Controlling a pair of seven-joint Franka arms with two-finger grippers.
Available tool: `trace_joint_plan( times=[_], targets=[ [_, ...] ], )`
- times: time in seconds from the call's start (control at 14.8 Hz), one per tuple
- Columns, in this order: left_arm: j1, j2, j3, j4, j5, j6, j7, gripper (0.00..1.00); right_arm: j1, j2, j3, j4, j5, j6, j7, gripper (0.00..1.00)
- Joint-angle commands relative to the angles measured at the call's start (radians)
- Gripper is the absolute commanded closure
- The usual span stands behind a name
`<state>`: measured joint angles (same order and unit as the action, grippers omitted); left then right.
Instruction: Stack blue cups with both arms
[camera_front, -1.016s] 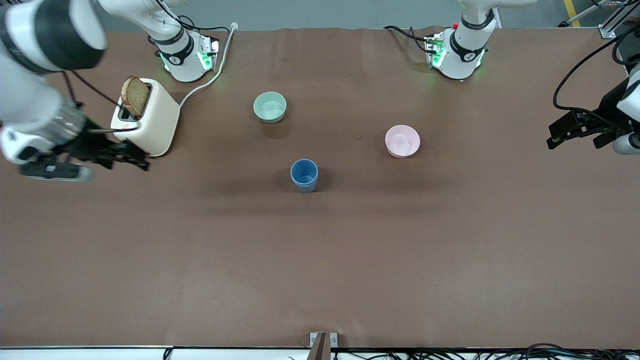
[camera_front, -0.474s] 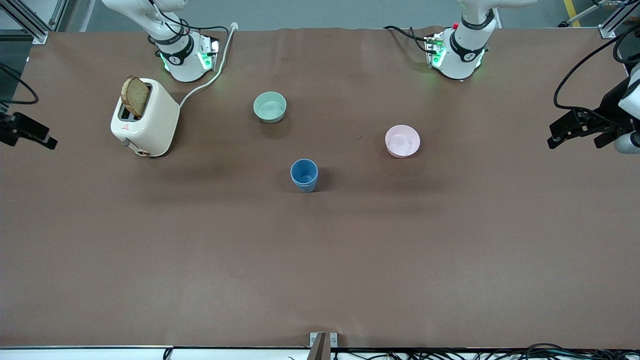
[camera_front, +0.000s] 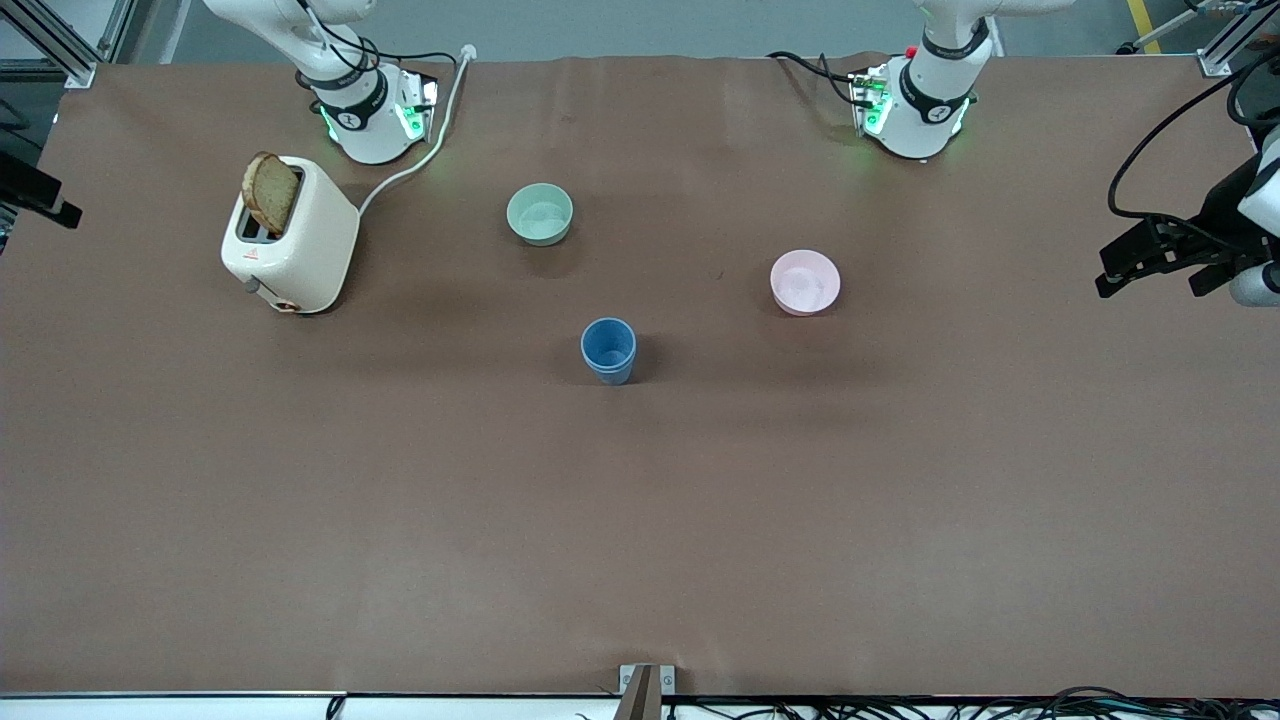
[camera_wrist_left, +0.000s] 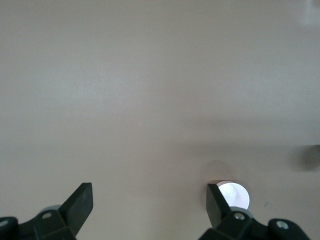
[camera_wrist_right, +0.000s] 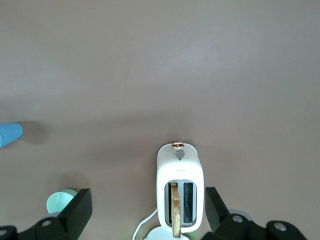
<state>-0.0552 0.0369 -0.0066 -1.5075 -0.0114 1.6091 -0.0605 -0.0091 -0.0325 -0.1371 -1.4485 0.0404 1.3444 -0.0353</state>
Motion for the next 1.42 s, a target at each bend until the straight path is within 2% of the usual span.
trace_joint_plan(
  times=[0.0,0.88,1.35],
  targets=[
    [-0.003,0.0,0.0,0.013,-0.009,-0.011,0.002,0.0,-0.018,-0.032,0.008,-0.007,-0.019,-0.014,-0.064,0.0],
    [-0.003,0.0,0.0,0.012,-0.01,-0.011,0.002,0.0,-0.006,-0.029,0.017,-0.01,-0.013,-0.014,-0.084,0.0],
    [-0.008,0.0,-0.001,0.012,-0.012,-0.011,0.005,0.0,-0.005,-0.027,0.017,-0.01,-0.048,-0.002,-0.083,0.0]
  ],
)
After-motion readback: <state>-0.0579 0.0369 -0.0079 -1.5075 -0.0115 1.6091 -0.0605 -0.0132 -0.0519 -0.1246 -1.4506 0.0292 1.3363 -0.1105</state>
